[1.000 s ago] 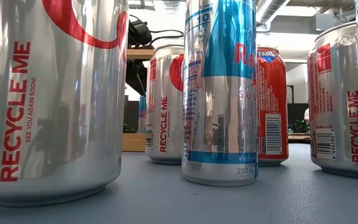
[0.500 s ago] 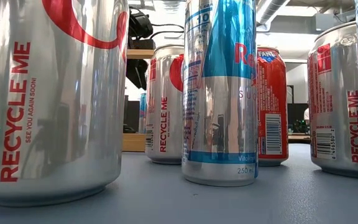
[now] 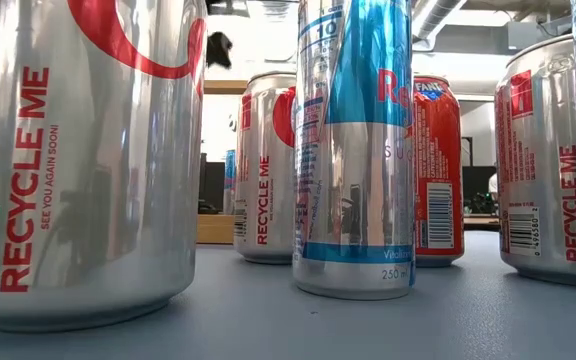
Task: Place canned beverage on shelf
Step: Put the left blue soda can on the shelf aligned with the other blue soda can
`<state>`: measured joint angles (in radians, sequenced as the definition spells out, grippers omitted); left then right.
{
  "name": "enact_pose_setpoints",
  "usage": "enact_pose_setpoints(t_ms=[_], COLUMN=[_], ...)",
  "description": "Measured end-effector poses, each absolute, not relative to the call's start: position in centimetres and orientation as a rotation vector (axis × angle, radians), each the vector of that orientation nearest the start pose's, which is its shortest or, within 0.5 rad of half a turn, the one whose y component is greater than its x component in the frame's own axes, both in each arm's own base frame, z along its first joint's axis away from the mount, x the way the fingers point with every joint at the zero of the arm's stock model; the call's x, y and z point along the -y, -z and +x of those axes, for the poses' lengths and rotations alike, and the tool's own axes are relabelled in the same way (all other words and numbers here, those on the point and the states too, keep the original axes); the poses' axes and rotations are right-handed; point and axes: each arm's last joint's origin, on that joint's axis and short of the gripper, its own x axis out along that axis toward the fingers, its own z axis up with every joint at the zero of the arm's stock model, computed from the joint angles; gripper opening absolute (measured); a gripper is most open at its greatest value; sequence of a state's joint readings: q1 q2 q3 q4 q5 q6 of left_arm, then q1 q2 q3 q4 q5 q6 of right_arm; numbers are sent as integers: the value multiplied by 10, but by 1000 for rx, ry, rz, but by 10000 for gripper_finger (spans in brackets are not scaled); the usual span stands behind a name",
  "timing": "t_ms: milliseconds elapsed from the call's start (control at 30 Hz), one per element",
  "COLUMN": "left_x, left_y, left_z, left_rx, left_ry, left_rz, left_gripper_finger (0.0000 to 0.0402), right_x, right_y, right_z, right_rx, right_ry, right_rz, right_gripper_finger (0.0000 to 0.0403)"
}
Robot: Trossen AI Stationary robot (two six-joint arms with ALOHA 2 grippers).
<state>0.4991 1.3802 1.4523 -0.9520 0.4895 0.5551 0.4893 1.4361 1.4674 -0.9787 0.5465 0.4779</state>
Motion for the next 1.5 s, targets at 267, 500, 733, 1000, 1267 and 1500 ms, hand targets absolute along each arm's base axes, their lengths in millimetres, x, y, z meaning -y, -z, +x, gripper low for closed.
enact_pose_setpoints(t_ms=[267,500,733,1000,1267,1500], left_x=[-26,44,91,114,136,147], left_y=[-393,-390,-379,-380,-381,-381], left_z=[237,255,263,254,243,236], left_rx=[-608,-562,-581,-590,-592,-594], left_ry=[426,430,394,377,419,416], left_rz=[140,290,364,243,180,167], left_gripper_finger=[286,286,286,286,286,286], right_x=[-156,-173,-194,-206,-214,-208], right_y=[-343,-335,-309,-294,-282,-269], right_z=[250,259,288,316,329,339], right_rx=[-853,-822,-781,-701,-687,-728], right_ry=[152,125,50,-56,-190,-223], right_rz=[151,158,-59,-154,-256,-308], right_gripper_finger=[301,301,301,301,301,301])
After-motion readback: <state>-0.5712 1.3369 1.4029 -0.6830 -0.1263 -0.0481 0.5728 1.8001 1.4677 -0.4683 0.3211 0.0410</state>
